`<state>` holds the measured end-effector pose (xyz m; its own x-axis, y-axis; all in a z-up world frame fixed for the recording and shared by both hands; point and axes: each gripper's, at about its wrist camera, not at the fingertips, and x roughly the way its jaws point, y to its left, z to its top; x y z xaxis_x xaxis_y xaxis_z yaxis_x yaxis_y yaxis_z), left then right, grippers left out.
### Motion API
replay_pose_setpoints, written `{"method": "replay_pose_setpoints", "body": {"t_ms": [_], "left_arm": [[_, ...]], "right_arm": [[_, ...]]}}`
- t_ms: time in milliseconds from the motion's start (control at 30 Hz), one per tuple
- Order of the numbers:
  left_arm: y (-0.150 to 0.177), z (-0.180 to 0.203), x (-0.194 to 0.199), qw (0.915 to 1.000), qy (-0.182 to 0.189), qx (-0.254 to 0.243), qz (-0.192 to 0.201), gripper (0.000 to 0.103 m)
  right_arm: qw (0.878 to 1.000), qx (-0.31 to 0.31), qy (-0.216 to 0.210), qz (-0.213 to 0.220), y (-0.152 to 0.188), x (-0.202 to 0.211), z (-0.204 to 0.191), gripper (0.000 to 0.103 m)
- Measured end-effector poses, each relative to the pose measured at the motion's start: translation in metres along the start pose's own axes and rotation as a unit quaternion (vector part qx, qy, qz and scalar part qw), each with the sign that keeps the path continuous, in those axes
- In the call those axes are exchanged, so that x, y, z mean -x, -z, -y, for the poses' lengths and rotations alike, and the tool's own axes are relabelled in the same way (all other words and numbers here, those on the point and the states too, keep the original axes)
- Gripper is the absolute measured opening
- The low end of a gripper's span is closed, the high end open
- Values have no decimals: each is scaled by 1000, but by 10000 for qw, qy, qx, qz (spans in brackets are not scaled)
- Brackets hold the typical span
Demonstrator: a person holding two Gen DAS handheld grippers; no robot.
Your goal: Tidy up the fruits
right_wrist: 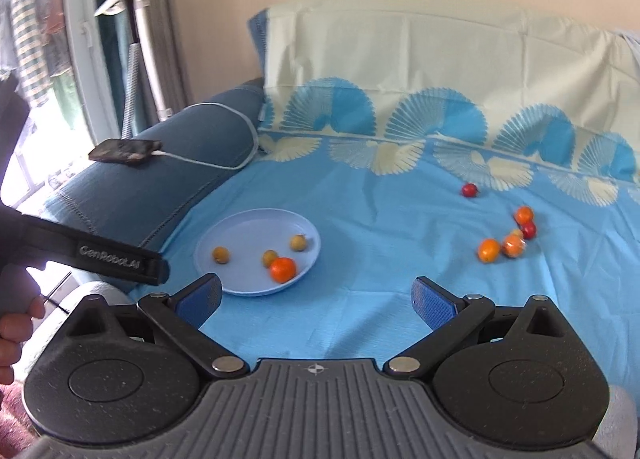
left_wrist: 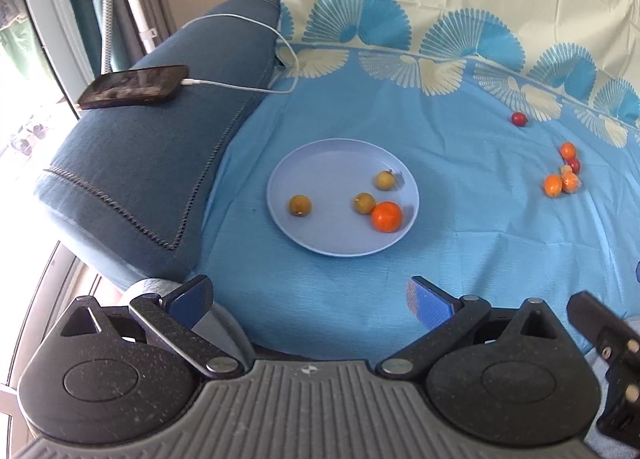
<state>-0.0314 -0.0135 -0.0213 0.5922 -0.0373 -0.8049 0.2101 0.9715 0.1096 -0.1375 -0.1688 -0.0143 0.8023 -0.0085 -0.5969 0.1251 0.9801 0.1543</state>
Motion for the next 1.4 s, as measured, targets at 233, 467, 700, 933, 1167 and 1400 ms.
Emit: {"method": "replay_pose_setpoints", "body": {"t_ms": [233,467,700,933,1167,1400], "left_arm": [[-26,62,-31,9980,264,-576,-17,103],[-48,166,-90,9876,729,-1382,-143,103],[-76,295,-166,9646,1231,-2329,-109,103],[-109,384,-253,9506,1262,-2827,-241,103],[-130,364,-289,9458,1588,-2801,-416,103],[-140,349,-294,9481,1558,-2750,-361,103]], "right_arm": [[9944,-691,794,-13,2,-23,65,101],[9708,-1374,1960,-153,16,-63,165,101],[9405,-1988,2725,-405,29,-114,264,101],[9230,-2105,3172,-561,40,-185,315,101],[9610,-1415,2306,-570,37,-232,312,100],[9848,1,1693,-396,27,-270,277,100]]}}
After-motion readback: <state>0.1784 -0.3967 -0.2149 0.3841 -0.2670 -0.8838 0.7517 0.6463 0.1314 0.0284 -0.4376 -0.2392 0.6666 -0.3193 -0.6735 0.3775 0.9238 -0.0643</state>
